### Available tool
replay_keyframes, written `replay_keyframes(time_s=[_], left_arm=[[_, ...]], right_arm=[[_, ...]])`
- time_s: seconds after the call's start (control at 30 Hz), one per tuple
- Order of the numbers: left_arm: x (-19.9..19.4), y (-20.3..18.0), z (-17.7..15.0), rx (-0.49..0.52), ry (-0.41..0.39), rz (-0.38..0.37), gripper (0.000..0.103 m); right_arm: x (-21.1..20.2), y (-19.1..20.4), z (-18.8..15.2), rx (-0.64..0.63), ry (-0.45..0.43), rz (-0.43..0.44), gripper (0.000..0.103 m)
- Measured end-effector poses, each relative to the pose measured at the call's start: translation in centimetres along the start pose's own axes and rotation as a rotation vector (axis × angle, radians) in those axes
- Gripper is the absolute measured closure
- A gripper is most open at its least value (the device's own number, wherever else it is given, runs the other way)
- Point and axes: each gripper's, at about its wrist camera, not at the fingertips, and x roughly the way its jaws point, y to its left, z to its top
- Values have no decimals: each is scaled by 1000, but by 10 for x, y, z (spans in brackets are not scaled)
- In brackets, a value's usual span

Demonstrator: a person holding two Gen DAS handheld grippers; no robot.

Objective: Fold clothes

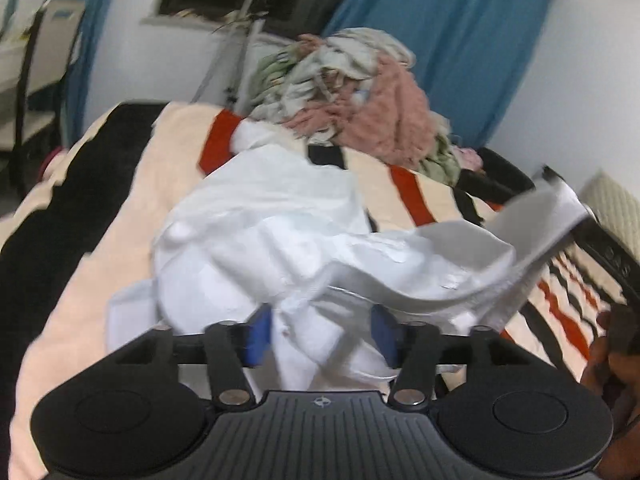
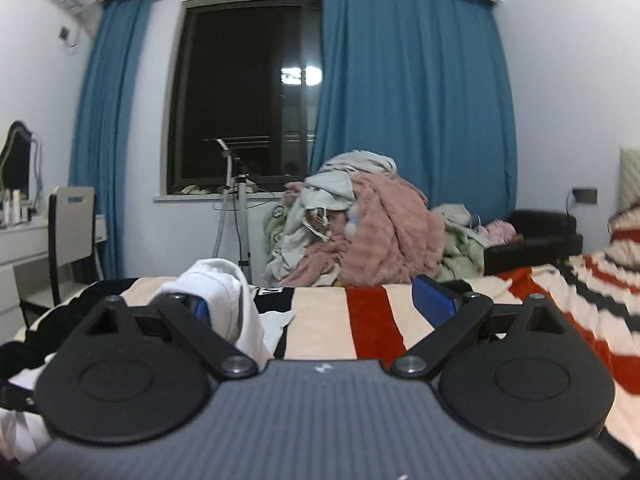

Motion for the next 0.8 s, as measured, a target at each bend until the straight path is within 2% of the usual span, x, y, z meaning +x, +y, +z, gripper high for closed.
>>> replay_keyframes(time_s=[0.07, 0.2, 0.37, 0.5, 0.6, 0.73, 0.8], left_arm=[[2, -11, 0, 39, -28, 17, 37], [10, -23, 3, 56, -79, 137, 36], [19, -11, 6, -15, -34, 244, 36], [18, 5, 6, -111, 1, 249, 36], [9, 8, -1, -131, 28, 218, 32], [0, -3, -13, -98, 60, 280, 26], [-11, -6, -19, -104, 37, 292, 26]], right_arm=[[-5, 2, 4, -7, -17, 11, 7], [-14, 6, 8, -18, -54, 26, 7], [-23, 8, 8, -56, -129, 13, 7], [-30, 15, 6, -131, -198, -14, 7], [-24, 9, 3, -124, -182, -57, 7], [-9, -6, -4, -97, -121, -137, 7], [0, -13, -7, -86, -81, -174, 7]])
